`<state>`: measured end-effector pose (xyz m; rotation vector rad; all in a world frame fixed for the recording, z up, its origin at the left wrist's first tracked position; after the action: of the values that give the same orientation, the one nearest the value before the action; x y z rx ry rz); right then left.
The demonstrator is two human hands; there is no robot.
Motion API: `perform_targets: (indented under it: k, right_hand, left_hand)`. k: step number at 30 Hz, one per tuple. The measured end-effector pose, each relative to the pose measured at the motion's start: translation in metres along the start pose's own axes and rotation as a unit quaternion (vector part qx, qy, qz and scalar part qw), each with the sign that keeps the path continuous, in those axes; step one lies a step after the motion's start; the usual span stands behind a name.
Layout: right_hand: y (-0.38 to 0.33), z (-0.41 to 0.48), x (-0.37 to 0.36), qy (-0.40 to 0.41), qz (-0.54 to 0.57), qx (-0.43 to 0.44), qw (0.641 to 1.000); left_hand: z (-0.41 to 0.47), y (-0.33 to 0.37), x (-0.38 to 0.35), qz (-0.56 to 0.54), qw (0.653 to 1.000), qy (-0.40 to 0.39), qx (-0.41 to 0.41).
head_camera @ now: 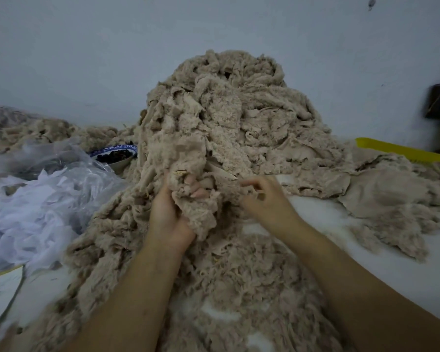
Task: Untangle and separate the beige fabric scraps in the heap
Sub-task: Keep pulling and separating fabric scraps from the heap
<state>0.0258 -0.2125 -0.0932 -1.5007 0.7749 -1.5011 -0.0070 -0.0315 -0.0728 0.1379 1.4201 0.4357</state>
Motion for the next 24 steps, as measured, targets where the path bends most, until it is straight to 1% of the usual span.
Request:
perform_targets:
  k: [2,4,6,9,11,13,14,17,18,19,21,24]
  right_hand:
    - [-0.001,-0.006,-0.022,-0.059,-0.102,0.102,0.988]
    - [-0.004,-0.011,-0.036,-0.093,-0.124,0.155,0.976]
    - [-0.006,-0.014,-0.039,-0.093,-0.107,0.158,0.977]
    - [-0.003,-0.012,-0.027,-0.040,-0.099,0.138,0.985]
    - [-0.003,-0.010,-0.019,-0.008,-0.082,0.118,0.990]
    - [-0.007,-0.010,-0.013,0.006,-0.060,0.119,0.991]
    - [-0.010,-0.010,-0.013,-0.013,-0.051,0.128,0.990]
    - [-0.011,-0.017,-0.027,-0.144,-0.045,0.132,0.980]
    - [-0.008,-0.018,-0.031,-0.171,-0.063,0.132,0.974]
    - [-0.004,-0.018,-0.034,-0.173,-0.092,0.132,0.972]
    - [0.000,-0.011,-0.032,-0.134,-0.166,0.140,0.967]
    - [0.004,-0.002,-0.021,-0.040,-0.269,0.133,0.953]
  left_hand:
    - [-0.002,-0.001,-0.002,-0.040,0.999,-0.007,0.015]
    - [-0.005,-0.003,-0.005,-0.057,0.997,-0.026,0.041]
    - [-0.010,-0.005,-0.007,-0.061,0.995,-0.047,0.062]
    - [-0.013,-0.008,-0.009,-0.063,0.994,-0.048,0.078]
    - [-0.013,-0.008,-0.009,-0.071,0.994,-0.047,0.075]
    - [-0.013,-0.007,-0.011,-0.056,0.995,-0.059,0.065]
    - [-0.014,-0.008,-0.012,-0.036,0.995,-0.066,0.060]
    - [-0.016,-0.013,-0.012,0.021,0.994,-0.093,0.061]
    - [-0.017,-0.015,-0.011,0.030,0.992,-0.102,0.069]
    - [-0.018,-0.017,-0.011,0.030,0.990,-0.109,0.080]
    - [-0.020,-0.015,-0.010,0.006,0.988,-0.114,0.100]
    - [-0.021,-0.009,-0.011,-0.091,0.978,-0.139,0.128]
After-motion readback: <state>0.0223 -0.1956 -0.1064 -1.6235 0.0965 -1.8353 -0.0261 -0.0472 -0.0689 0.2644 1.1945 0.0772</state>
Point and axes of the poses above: each hand's wrist, its own z-axis towards the middle knuckle, its own x-axis out of the back of the hand, y = z × x, the point moved 1 cm from there along z, towards the middle knuckle, and after that the axes turned 14 degrees about -x, right-handed, at the moved point
